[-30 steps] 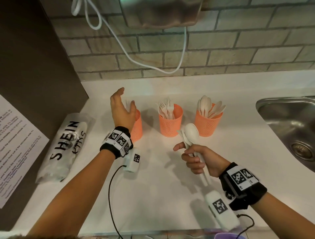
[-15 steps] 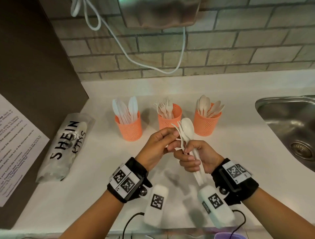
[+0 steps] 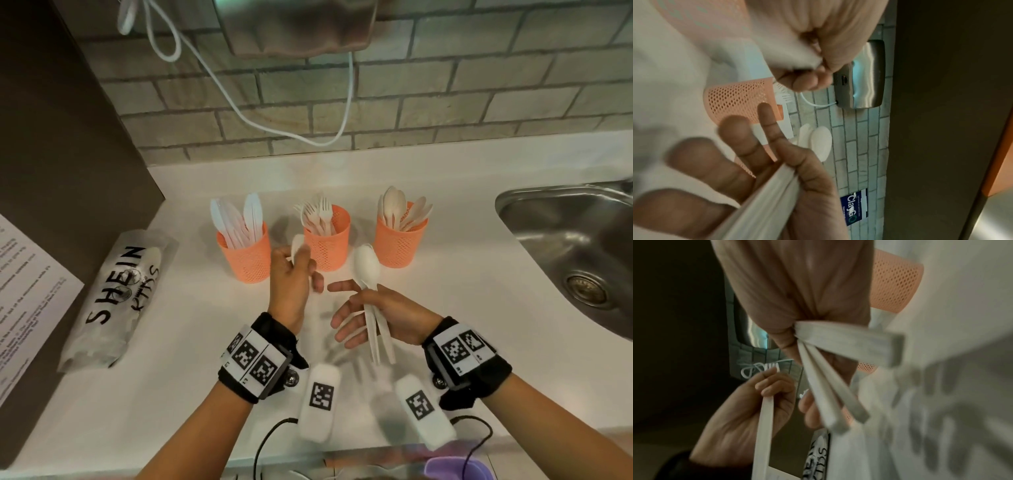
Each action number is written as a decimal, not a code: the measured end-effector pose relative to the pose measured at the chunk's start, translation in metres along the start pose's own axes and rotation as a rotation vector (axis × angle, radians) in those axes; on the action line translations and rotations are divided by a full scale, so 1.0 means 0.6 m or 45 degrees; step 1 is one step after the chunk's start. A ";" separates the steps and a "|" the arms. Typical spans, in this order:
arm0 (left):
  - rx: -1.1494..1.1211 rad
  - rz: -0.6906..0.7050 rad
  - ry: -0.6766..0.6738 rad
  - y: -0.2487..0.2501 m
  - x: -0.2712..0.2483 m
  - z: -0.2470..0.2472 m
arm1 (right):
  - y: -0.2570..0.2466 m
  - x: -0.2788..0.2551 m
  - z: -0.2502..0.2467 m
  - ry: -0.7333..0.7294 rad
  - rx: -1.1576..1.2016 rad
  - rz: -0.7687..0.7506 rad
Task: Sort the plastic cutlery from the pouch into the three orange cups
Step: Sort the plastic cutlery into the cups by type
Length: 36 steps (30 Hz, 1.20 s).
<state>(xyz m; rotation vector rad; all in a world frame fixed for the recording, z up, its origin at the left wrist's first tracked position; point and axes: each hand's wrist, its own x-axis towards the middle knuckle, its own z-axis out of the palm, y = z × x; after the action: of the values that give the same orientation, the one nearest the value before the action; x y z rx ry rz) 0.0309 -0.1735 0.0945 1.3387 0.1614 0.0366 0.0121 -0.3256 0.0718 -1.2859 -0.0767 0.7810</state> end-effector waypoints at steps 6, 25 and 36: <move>0.331 -0.097 -0.172 -0.017 -0.019 0.014 | 0.006 -0.002 0.010 0.150 -0.056 -0.027; -0.260 -0.447 -0.050 -0.032 -0.010 0.030 | 0.018 -0.007 0.025 0.372 -0.257 -0.207; 0.722 0.117 -0.181 0.002 0.034 0.016 | 0.024 -0.019 -0.002 0.709 -0.511 -0.132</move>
<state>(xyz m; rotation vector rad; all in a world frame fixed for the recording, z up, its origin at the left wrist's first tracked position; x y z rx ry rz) 0.0524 -0.1800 0.0960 1.9080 -0.0154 -0.0302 -0.0030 -0.3321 0.0630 -1.8267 0.1552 0.3025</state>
